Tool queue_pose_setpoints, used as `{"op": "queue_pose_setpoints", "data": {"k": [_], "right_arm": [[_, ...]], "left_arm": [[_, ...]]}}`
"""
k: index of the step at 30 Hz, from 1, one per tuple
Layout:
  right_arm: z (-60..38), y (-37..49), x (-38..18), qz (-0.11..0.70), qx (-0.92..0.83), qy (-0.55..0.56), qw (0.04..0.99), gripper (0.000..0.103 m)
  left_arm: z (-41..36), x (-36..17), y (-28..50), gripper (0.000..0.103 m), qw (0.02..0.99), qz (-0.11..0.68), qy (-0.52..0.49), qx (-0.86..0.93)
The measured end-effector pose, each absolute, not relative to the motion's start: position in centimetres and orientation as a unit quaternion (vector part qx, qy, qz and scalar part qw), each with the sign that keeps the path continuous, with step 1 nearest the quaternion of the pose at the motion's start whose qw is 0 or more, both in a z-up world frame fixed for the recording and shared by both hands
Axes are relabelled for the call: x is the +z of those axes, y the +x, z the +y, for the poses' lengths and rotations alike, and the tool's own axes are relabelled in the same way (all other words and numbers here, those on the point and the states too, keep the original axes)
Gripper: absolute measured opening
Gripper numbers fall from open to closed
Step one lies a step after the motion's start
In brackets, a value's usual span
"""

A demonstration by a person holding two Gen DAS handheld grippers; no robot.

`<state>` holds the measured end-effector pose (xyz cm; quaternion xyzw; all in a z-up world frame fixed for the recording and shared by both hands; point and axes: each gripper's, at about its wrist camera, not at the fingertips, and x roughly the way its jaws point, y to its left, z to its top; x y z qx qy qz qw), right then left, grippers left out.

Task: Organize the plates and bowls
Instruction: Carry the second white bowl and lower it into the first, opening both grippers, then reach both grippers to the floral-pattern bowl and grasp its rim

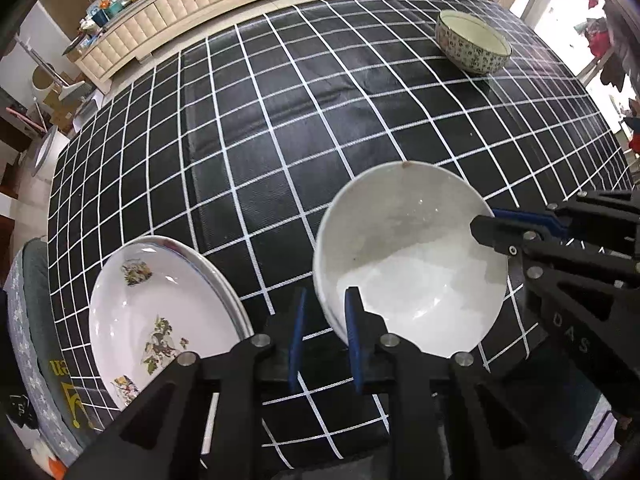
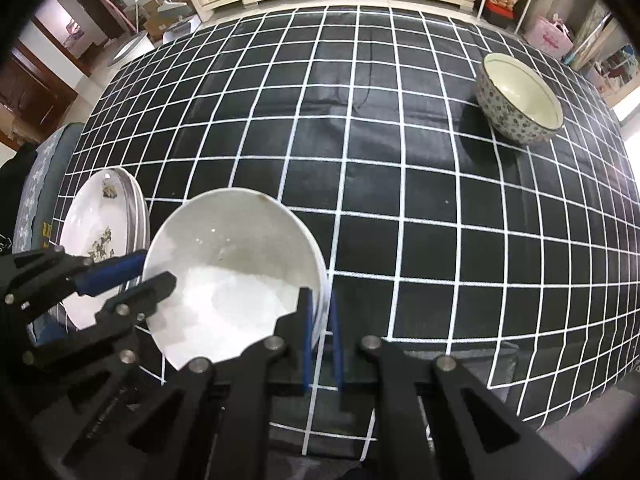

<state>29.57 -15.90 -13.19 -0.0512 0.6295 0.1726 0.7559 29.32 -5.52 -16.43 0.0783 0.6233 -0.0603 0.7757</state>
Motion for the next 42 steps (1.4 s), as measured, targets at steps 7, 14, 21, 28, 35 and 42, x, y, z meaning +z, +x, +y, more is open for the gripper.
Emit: {"op": "queue_pose_setpoints", "data": {"k": [7, 14, 21, 28, 35, 42], "right_arm": [[-16.3, 29.5, -11.3, 0.618, 0.175, -0.046, 0.765, 0.013], [-18.8, 30.6, -7.9, 0.579, 0.164, -0.027, 0.798, 0.053], [-22.8, 33.1, -5.6, 0.564, 0.139, -0.015, 0.814, 0.057], [-26.4, 36.2, -4.0, 0.55, 0.116, -0.009, 0.827, 0.064], [-29.5, 39.6, -3.3, 0.536, 0.102, -0.002, 0.838, 0.075], [-31.7, 42.9, -4.8, 0.542, 0.089, -0.007, 0.836, 0.081]], "left_arm": [[-5.2, -14.8, 29.3, 0.024, 0.784, 0.615, 0.068, -0.058], [-6.7, -12.1, 30.6, 0.03, 0.801, 0.591, 0.069, -0.072], [-9.2, -9.7, 33.7, 0.039, 0.814, 0.571, 0.066, -0.087], [-13.1, -7.6, 37.3, 0.043, 0.824, 0.551, 0.082, -0.102], [-16.9, -7.0, 41.3, 0.053, 0.828, 0.539, 0.09, -0.123], [-19.7, -8.3, 45.0, 0.053, 0.823, 0.543, 0.104, -0.126]]}}
